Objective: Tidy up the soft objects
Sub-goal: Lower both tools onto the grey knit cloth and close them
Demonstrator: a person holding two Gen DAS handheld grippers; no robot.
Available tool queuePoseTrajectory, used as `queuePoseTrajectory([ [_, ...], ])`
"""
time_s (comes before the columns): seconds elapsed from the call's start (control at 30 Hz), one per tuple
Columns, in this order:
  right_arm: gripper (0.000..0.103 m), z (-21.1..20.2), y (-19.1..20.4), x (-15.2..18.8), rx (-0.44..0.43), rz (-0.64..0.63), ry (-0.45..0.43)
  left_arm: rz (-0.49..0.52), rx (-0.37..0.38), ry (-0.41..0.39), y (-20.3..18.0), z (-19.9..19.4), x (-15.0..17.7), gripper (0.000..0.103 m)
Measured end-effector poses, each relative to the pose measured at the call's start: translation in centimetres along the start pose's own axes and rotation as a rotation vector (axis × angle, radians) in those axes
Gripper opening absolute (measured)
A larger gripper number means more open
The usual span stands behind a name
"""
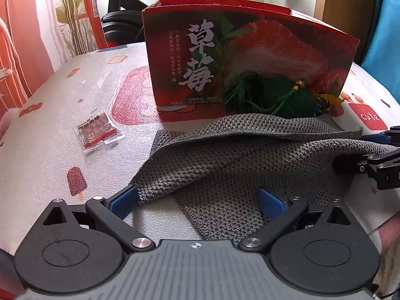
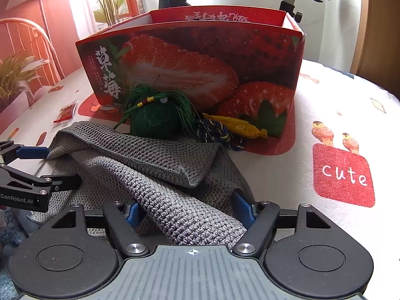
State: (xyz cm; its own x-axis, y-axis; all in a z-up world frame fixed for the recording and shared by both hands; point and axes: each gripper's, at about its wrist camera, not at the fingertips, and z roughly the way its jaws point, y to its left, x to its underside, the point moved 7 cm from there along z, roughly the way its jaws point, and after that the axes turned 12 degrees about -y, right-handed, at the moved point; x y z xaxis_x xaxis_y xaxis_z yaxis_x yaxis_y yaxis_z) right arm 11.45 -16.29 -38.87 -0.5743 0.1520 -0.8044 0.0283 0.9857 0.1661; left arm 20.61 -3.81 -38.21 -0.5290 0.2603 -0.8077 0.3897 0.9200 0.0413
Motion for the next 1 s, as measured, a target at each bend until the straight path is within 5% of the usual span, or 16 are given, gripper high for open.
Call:
queuePoseTrajectory([
  [0.23, 0.064, -0.2, -0.3, 0.0, 0.0, 0.009, 0.002, 0.006, 0.004, -0.018, 0.1, -0.2, 0.2, 0.102],
  [0.43, 0.06, -0.3, -0.7, 0.0, -0.001, 0.029, 0.0, 0.007, -0.002, -0.05, 0.3, -0.6, 0.2, 0.089],
  [0.6, 0.054, -0.5, -1.1, 0.0, 0.005, 0.068, -0.003, -0.01, -0.024, -0.068, 1.1, -1.0, -0.2, 0.061],
  [0.67, 0.038, -0.6, -0.9, 0.0, -0.004, 0.066, -0.003, -0.02, -0.023, -0.073, 1.4, -1.2, -0.4, 0.031],
  [0.73, 0.03, -0.7, -0.8, -0.1, -0.014, 0.066, -0.003, -0.031, -0.023, -0.073, 1.7, -1.3, -0.5, 0.019],
  [1.0, 0.019, -1.1, -0.6, -0.3, -0.027, 0.07, -0.011, -0.09, 0.0, -0.111, 2.4, -2.1, -1.0, 0.007],
])
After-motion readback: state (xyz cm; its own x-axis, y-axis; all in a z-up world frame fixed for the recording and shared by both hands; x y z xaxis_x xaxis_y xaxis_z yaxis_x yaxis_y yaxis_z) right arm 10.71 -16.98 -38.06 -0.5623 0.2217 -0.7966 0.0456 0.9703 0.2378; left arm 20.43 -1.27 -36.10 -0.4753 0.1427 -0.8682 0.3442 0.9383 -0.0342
